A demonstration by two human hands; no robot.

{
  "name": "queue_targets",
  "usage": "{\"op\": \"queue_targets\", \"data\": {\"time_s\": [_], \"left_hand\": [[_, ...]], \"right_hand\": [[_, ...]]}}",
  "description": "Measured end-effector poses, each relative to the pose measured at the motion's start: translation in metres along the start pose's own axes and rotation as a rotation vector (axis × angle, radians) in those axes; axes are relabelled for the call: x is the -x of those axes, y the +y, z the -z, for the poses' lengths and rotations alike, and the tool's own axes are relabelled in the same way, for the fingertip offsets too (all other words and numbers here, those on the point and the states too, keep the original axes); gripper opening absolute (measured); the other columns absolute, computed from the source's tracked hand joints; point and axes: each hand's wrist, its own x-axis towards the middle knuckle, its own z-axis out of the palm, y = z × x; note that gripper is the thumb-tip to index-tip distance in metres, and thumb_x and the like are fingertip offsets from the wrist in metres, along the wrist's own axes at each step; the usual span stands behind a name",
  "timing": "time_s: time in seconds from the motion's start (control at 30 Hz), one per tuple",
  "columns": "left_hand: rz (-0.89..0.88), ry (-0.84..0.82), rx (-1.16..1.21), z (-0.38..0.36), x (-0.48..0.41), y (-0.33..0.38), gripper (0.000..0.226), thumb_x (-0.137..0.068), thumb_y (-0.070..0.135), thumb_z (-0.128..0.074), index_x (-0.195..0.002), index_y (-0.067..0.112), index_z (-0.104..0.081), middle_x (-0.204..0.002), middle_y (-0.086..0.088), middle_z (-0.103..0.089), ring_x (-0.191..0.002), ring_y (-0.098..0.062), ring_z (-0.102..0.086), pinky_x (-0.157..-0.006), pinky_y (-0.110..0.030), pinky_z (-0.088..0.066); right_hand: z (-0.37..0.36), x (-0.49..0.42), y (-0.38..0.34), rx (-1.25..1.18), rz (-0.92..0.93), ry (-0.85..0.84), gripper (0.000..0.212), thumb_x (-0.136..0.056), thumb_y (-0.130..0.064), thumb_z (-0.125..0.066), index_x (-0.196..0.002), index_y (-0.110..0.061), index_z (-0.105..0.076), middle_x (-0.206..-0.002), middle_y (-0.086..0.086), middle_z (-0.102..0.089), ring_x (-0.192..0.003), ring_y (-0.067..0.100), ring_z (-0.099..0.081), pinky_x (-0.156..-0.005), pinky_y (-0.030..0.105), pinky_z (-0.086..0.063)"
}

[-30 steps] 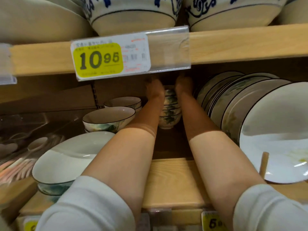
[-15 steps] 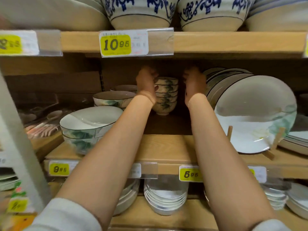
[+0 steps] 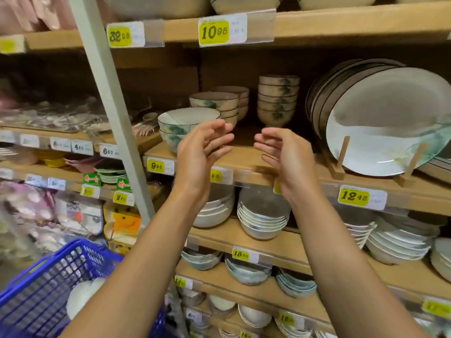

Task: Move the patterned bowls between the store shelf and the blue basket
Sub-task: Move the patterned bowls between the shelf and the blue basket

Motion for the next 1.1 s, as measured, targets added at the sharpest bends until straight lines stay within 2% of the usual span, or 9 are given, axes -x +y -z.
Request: {"op": "queue_targets", "data": {"time_s": [0.17,0.23,0.43,0.6,0.7,0.8,0.93,1.1], "left_hand": [[-0.009,0.144,-0.052,0.074,0.068,0.012,0.03,-0.094,0.007,-0.038,-0.099,0.01,-0.067,-0.095,-0.01,-0.074,-0.089,-0.023,-0.07,-0.077,-0.03,-0.056],[0.015,0.222,-0.082,0.111,0.092,0.013,0.03,-0.096,0.004,-0.035,-0.099,0.007,-0.066,-0.092,-0.011,-0.073,-0.083,-0.021,-0.069,-0.074,-0.028,-0.055],[0.1,0.547,-0.177,0.251,0.148,0.031,0.032,-0.096,0.004,-0.035,-0.092,0.007,-0.066,-0.086,-0.011,-0.073,-0.072,-0.016,-0.069,-0.067,-0.025,-0.055],[0.306,0.752,-0.24,0.367,0.18,0.054,0.021,-0.093,0.008,-0.046,-0.088,0.007,-0.067,-0.082,-0.009,-0.071,-0.061,-0.013,-0.064,-0.062,-0.027,-0.049],[0.44,0.788,-0.311,0.428,0.197,0.06,0.021,-0.093,0.009,-0.048,-0.098,0.001,-0.067,-0.088,-0.012,-0.07,-0.066,-0.017,-0.061,-0.06,-0.027,-0.046],[0.538,0.781,-0.38,0.474,0.208,0.061,0.022,-0.094,0.011,-0.047,-0.099,0.004,-0.067,-0.088,-0.008,-0.07,-0.065,-0.014,-0.061,-0.061,-0.027,-0.046],[0.635,0.731,-0.444,0.523,0.206,0.057,0.024,-0.097,0.015,-0.043,-0.095,0.01,-0.066,-0.091,-0.004,-0.071,-0.073,-0.017,-0.065,-0.07,-0.031,-0.051],[0.769,0.663,-0.513,0.57,0.174,0.036,0.022,-0.095,0.013,-0.042,-0.093,0.008,-0.063,-0.084,-0.005,-0.066,-0.066,-0.017,-0.057,-0.063,-0.029,-0.049]], "right_hand": [[-0.021,0.052,0.042,-0.032,-0.128,-0.109,0.024,-0.096,-0.016,-0.044,-0.093,-0.014,-0.067,-0.092,0.007,-0.076,-0.09,0.017,-0.073,-0.082,0.029,-0.055],[-0.033,0.071,0.064,-0.032,-0.172,-0.166,0.025,-0.097,-0.016,-0.043,-0.093,-0.013,-0.068,-0.091,0.008,-0.076,-0.088,0.018,-0.073,-0.077,0.026,-0.056],[-0.108,0.126,0.142,0.049,-0.321,-0.304,0.026,-0.096,-0.008,-0.043,-0.088,-0.008,-0.067,-0.077,0.007,-0.075,-0.067,0.013,-0.072,-0.059,0.019,-0.055],[-0.186,0.164,0.213,0.177,-0.438,-0.374,0.023,-0.095,-0.009,-0.045,-0.084,-0.012,-0.066,-0.076,0.007,-0.072,-0.06,0.011,-0.067,-0.052,0.016,-0.049],[-0.232,0.184,0.249,0.27,-0.484,-0.395,0.022,-0.095,-0.011,-0.047,-0.085,-0.013,-0.066,-0.076,0.005,-0.073,-0.059,0.009,-0.067,-0.056,0.02,-0.05],[-0.271,0.198,0.278,0.37,-0.527,-0.437,0.02,-0.094,-0.015,-0.048,-0.091,-0.014,-0.067,-0.081,0.004,-0.074,-0.069,0.014,-0.068,-0.063,0.026,-0.048],[-0.312,0.204,0.316,0.472,-0.566,-0.45,0.016,-0.092,-0.015,-0.051,-0.09,-0.012,-0.067,-0.082,0.007,-0.07,-0.07,0.016,-0.063,-0.059,0.024,-0.046],[-0.348,0.193,0.381,0.608,-0.582,-0.481,0.019,-0.094,-0.013,-0.051,-0.082,-0.009,-0.065,-0.084,0.011,-0.066,-0.066,0.017,-0.056,-0.055,0.024,-0.041]]}}
